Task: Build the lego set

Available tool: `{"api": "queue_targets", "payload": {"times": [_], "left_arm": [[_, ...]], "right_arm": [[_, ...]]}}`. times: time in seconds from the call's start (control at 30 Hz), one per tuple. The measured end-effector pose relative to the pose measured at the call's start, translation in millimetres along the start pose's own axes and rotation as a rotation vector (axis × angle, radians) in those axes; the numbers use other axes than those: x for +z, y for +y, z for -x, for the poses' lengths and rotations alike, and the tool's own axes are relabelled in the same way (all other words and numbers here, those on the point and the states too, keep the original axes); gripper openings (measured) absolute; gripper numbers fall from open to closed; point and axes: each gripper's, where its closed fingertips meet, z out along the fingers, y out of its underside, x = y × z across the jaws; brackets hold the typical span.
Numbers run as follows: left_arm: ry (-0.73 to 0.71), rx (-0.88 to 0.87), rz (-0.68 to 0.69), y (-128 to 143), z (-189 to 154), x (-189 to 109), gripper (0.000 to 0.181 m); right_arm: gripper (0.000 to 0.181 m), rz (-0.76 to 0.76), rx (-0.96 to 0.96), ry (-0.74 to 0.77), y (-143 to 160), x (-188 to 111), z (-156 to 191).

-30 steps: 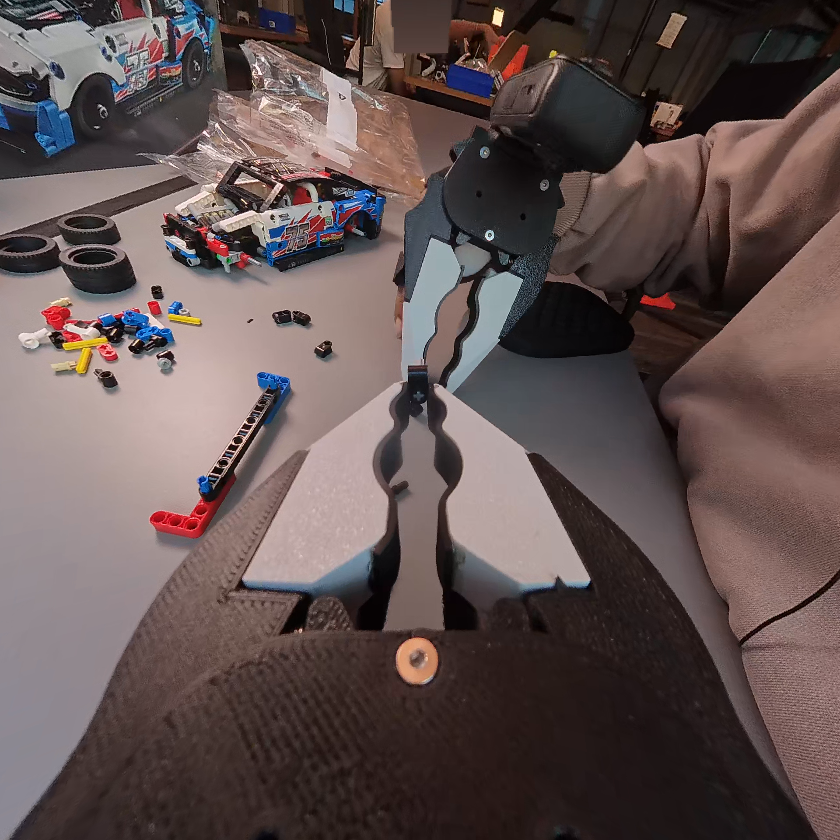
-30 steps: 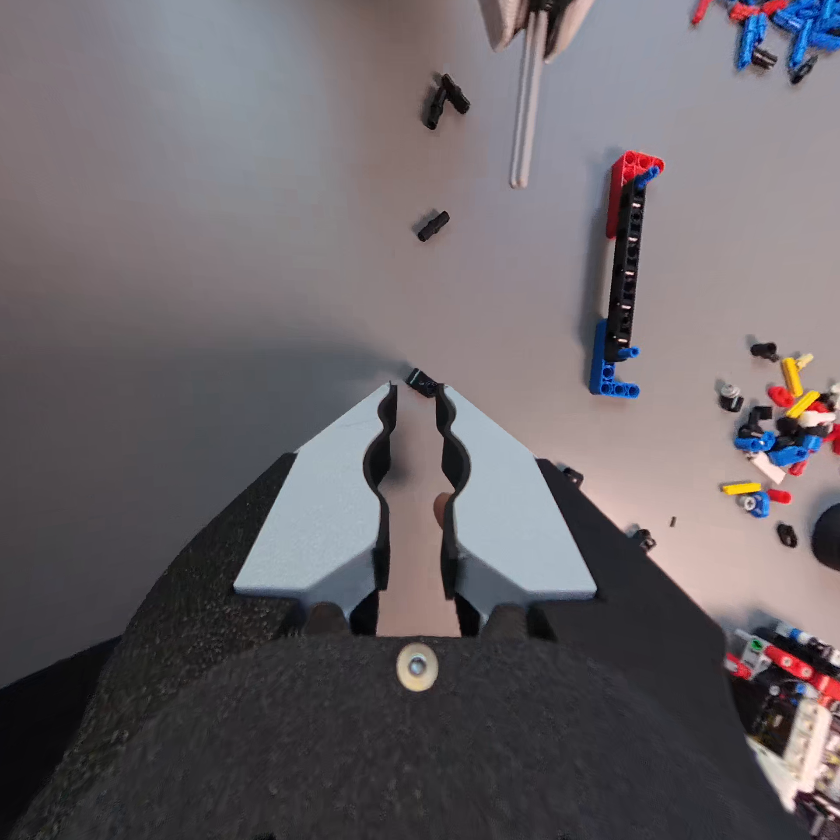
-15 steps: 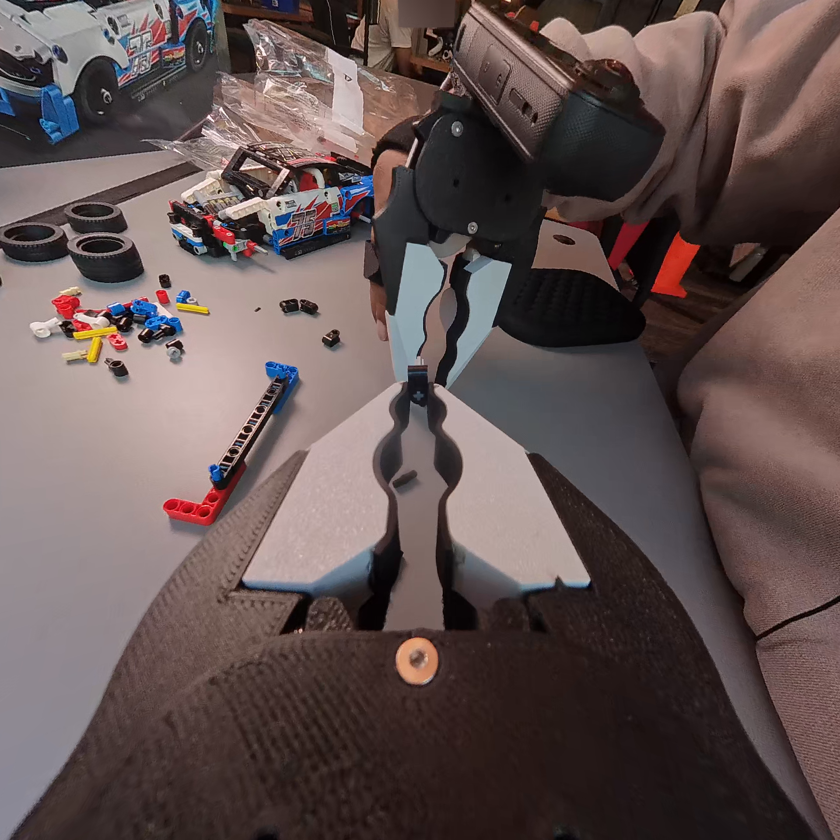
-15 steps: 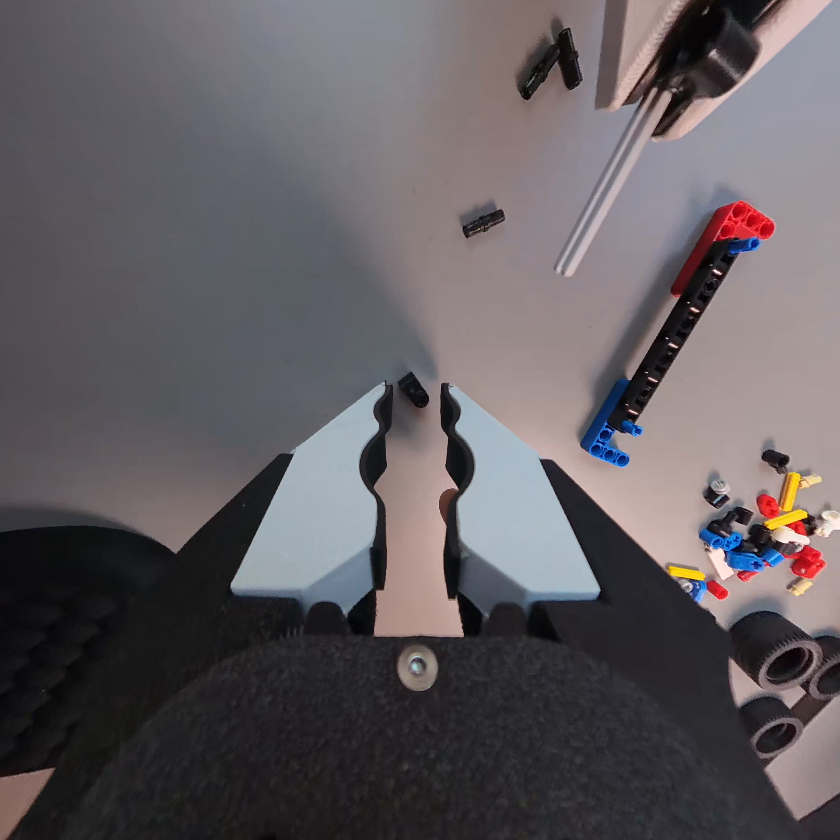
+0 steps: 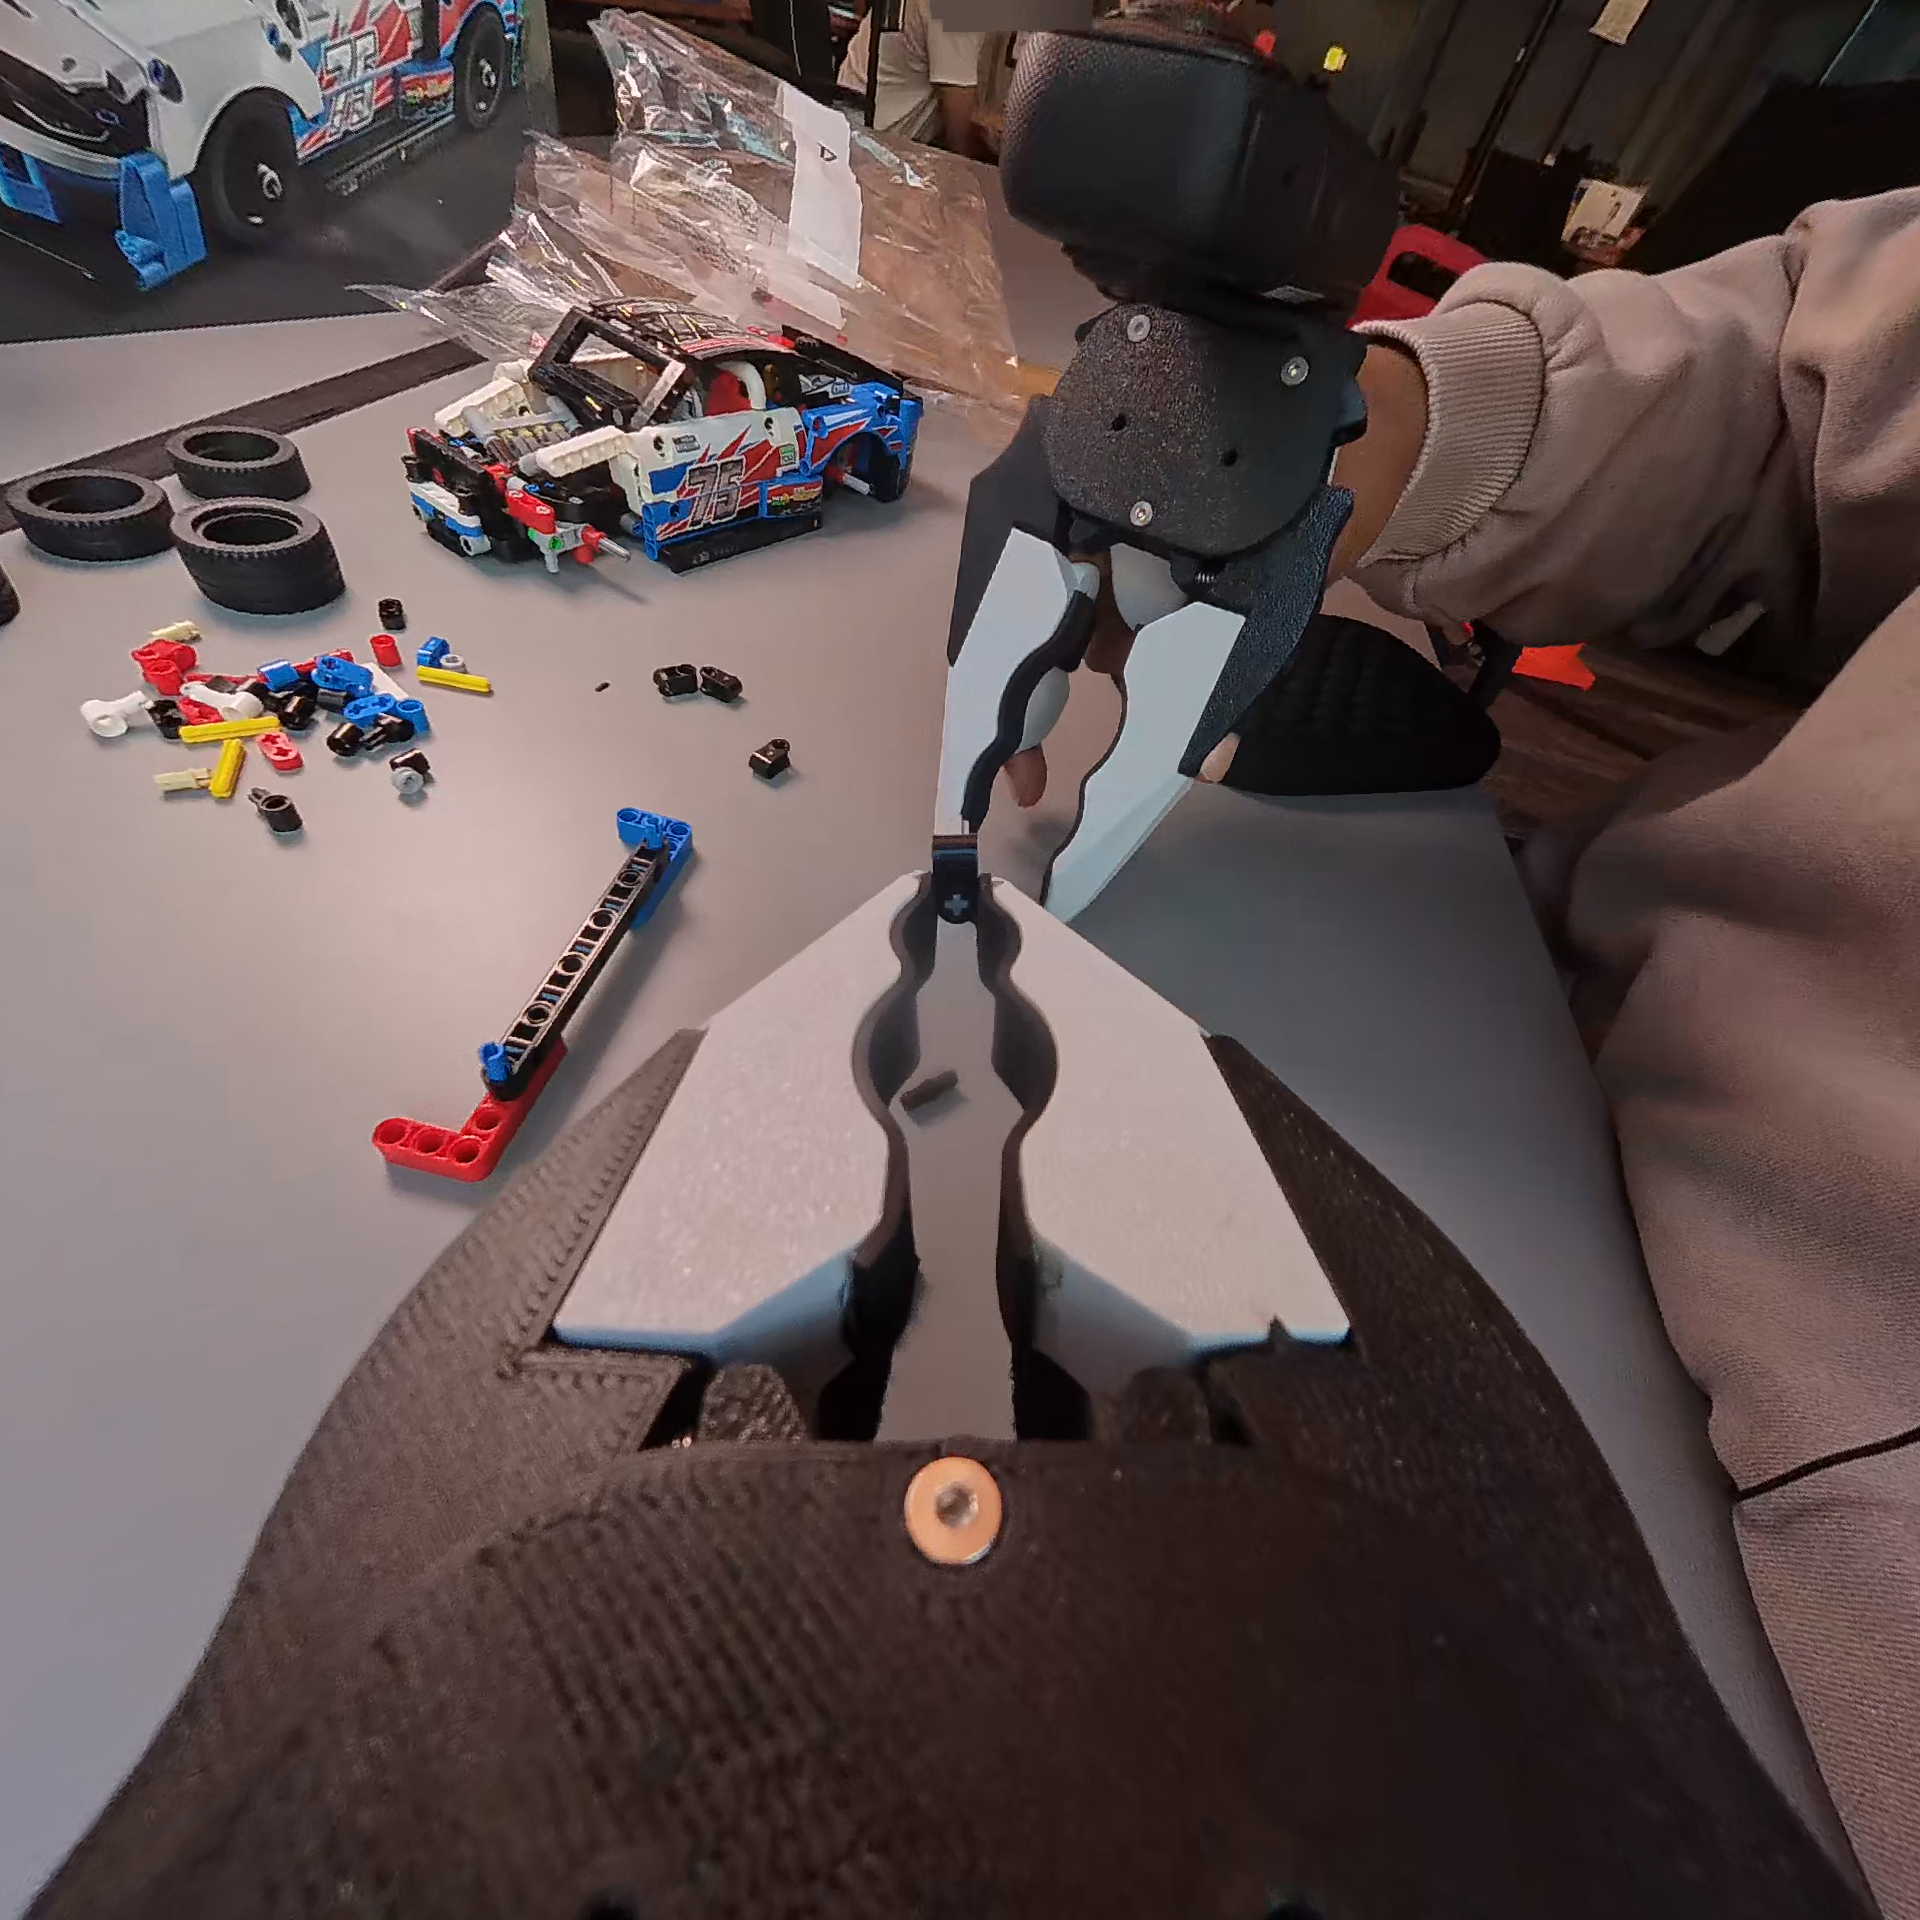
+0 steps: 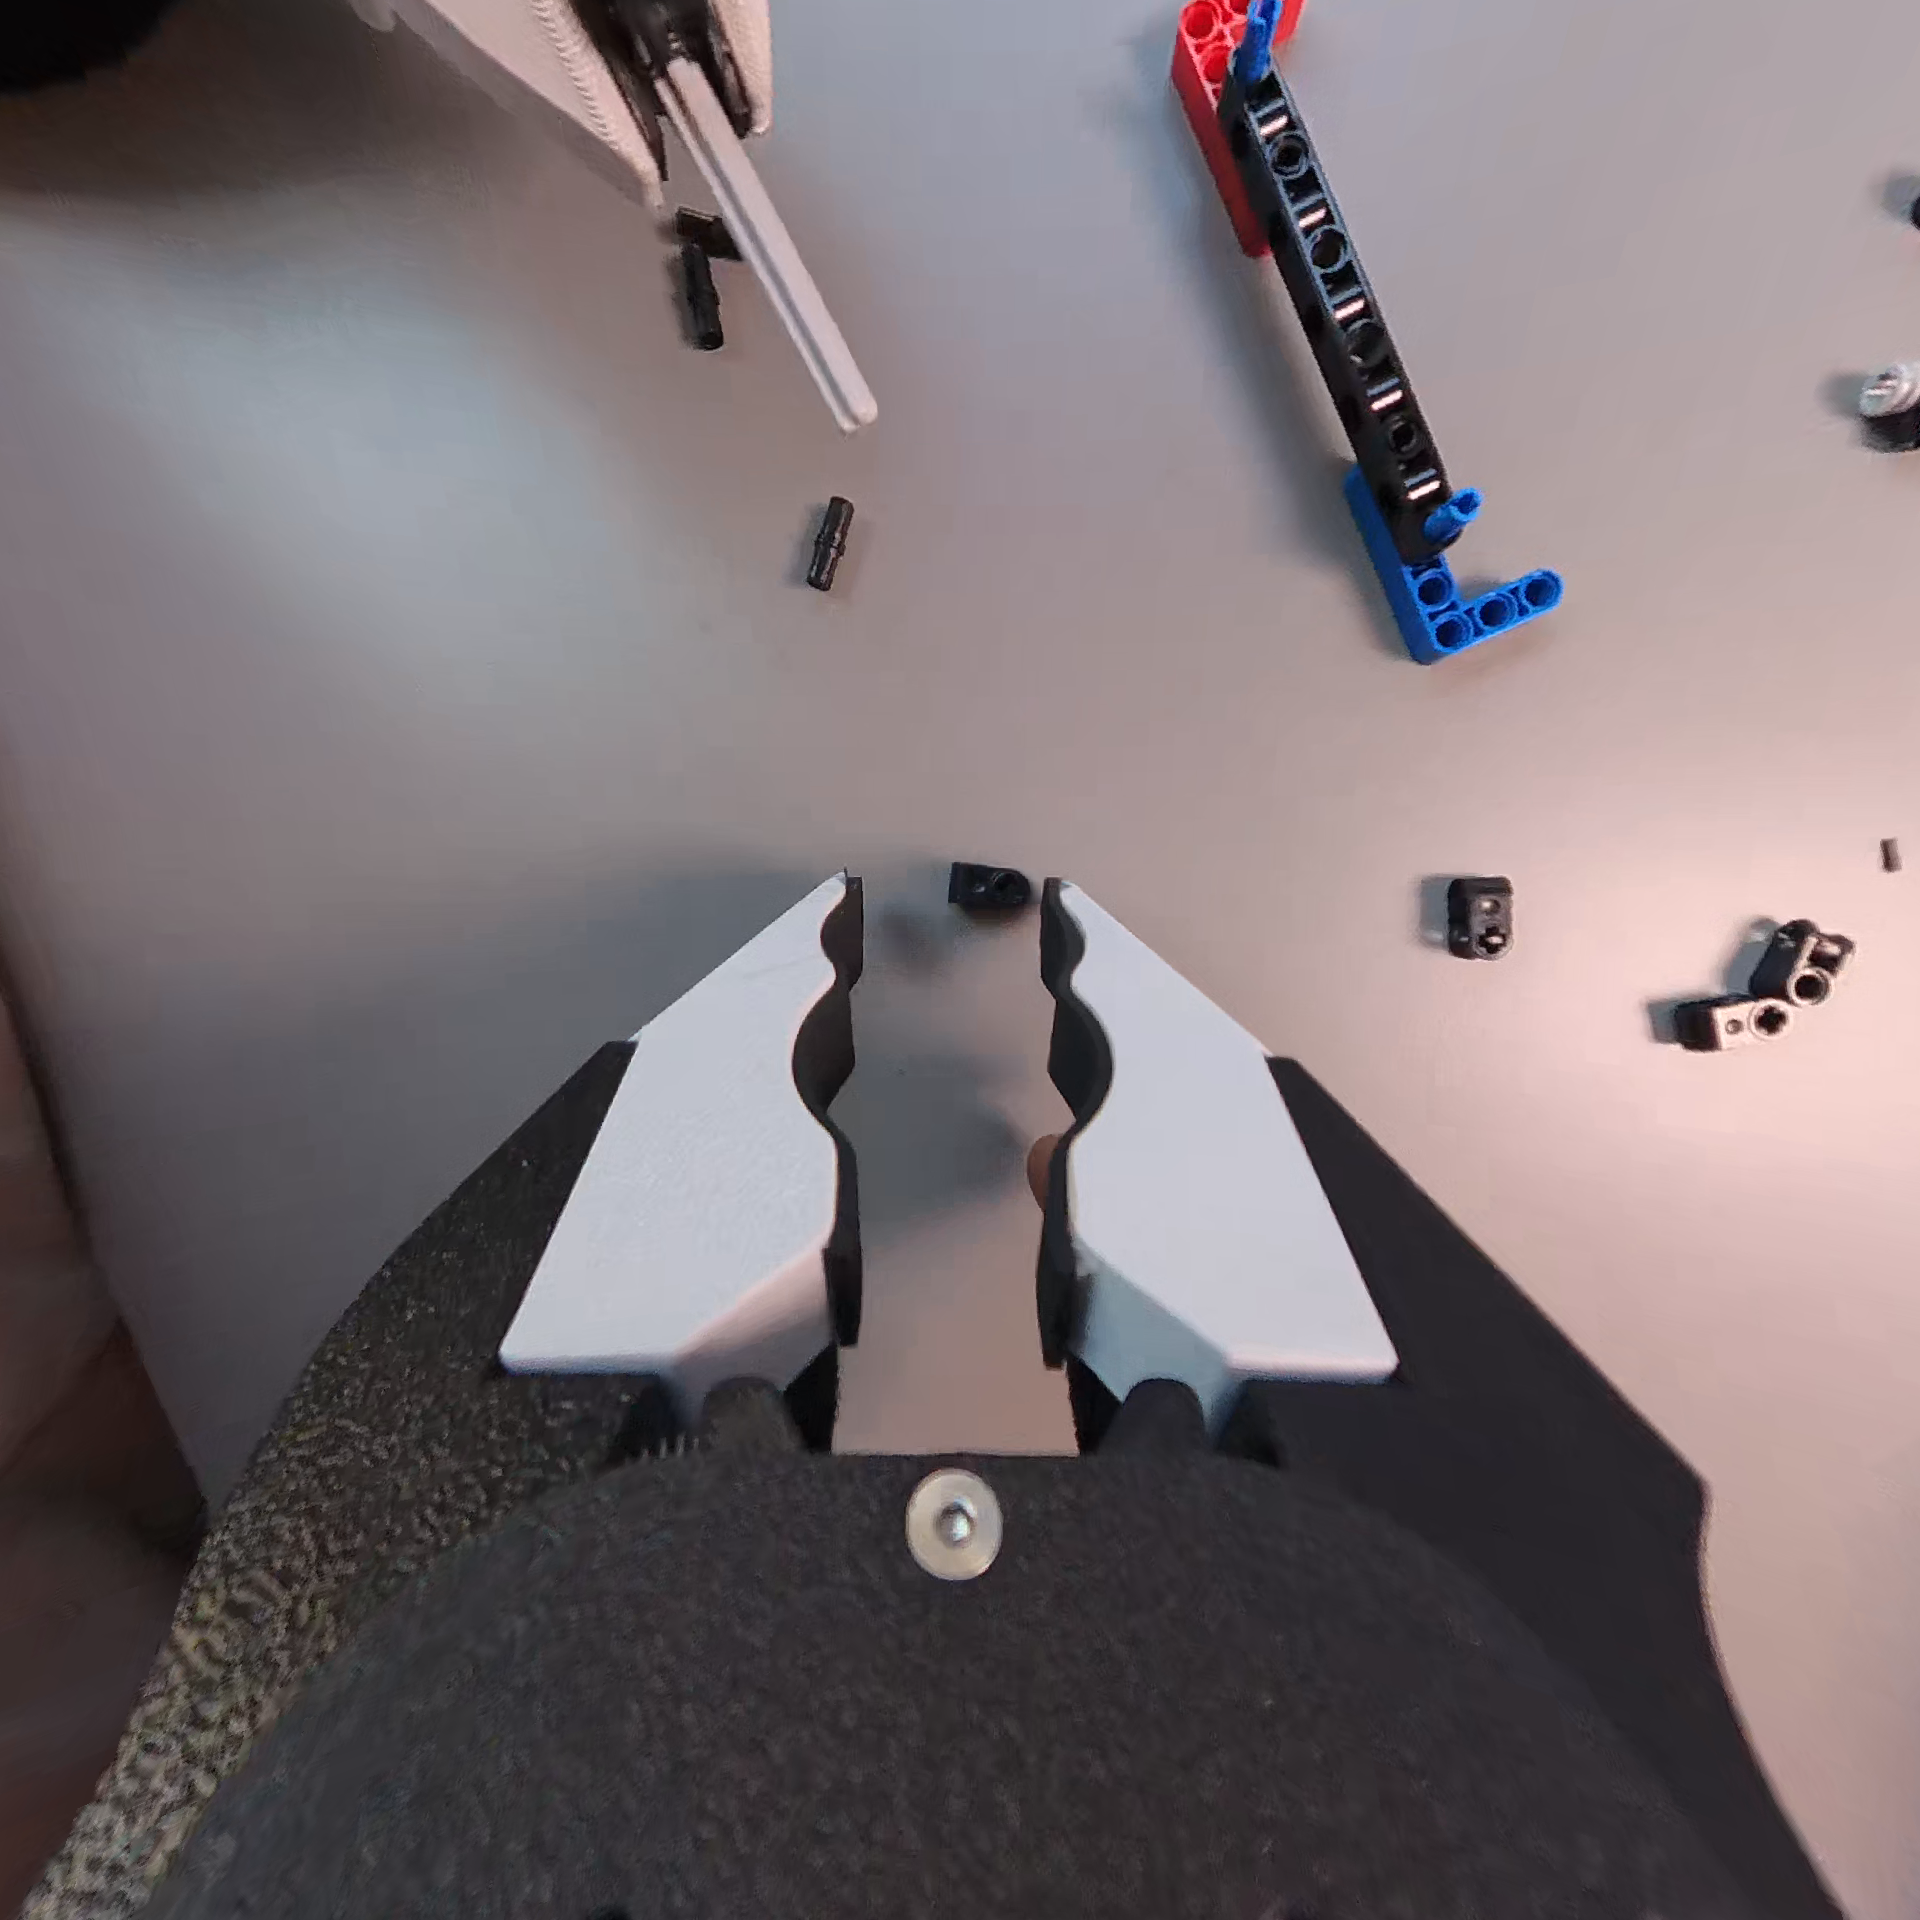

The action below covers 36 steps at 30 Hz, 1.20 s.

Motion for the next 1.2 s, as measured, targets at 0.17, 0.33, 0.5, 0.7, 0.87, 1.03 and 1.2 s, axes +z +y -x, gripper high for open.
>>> {"api": "queue_targets", "payload": {"times": [0.17,0.33,0.5,0.7,0.87,1.03,1.2], "left_arm": [[-0.004,0.006,0.005,0,-1,0,0.006],[-0.014,0.001,0.006,0,1,-1,0.006],[-0.005,-0.017,-0.009,-1,2,-1,0.006],[0.097,-0.101,-0.229,-33,-12,-9,0.006],[0.119,-0.192,-0.357,-56,-20,-8,0.005],[0.128,-0.255,-0.396,-64,-22,-4,0.005],[0.14,-0.271,-0.386,-62,-23,-1,0.005]], "right_arm": [[0.029,0.003,0.021,0.036,0,4,-3],[0.013,0.011,-0.04,0.076,2,4,-9],[0.013,-0.216,-0.11,0.004,-8,1,-6],[0.013,-1.05,0.022,-0.424,-80,-102,25],[0.012,-1.23,0.156,-0.605,-93,-117,22],[0.012,-1.258,0.219,-0.672,-94,-118,16],[0.012,-1.258,0.228,-0.687,-93,-117,15]]}}
